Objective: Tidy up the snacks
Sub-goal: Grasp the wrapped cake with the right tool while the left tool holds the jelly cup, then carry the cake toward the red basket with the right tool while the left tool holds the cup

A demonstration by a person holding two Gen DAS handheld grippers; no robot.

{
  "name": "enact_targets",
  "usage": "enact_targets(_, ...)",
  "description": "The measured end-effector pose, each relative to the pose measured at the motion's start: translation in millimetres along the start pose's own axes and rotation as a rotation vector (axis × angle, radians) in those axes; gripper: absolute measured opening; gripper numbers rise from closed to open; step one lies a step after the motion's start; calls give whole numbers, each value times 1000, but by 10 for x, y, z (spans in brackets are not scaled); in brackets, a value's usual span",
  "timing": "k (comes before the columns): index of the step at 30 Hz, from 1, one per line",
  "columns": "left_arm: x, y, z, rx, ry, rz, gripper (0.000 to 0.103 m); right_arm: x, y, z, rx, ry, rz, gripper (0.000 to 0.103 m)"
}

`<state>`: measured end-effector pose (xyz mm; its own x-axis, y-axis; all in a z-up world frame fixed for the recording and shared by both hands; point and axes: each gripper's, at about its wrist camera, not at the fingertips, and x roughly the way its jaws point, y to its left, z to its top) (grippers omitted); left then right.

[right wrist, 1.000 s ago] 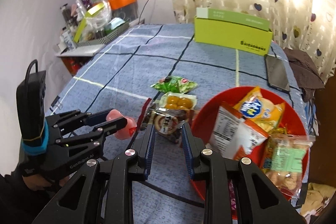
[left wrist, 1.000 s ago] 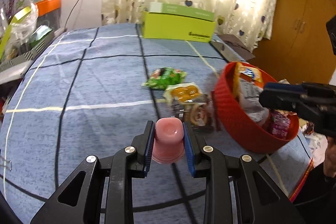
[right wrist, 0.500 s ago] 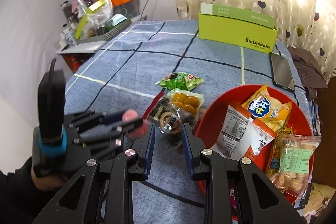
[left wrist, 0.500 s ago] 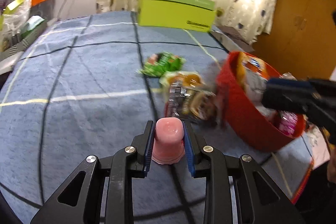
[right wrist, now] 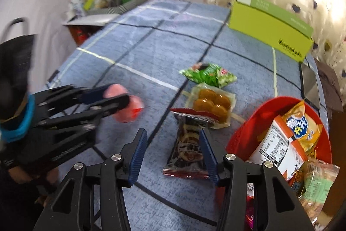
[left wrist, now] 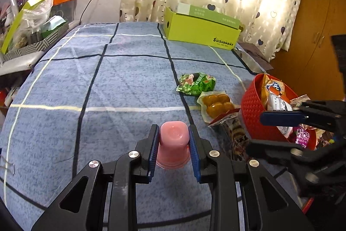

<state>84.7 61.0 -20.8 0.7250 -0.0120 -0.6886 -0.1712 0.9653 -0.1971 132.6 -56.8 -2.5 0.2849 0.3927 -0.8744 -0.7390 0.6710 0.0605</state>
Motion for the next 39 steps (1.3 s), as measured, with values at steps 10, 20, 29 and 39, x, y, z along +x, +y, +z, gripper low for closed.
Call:
enact_targets(10,-124,191,-112,-32,-3,-14,28,291,38,112,19,65,-156,49)
enact_targets(20,-165,285,-193,-38,9,-36,28,445,134,98,7,107,-75,49)
enact_targets(29,-89,288,-295,-24,43,-40,29,515,206,43,-27,121,-116,34)
enact_targets(39,48,247,-357,-4,74,-11,34,214,231,25,-18,32,-65,33)
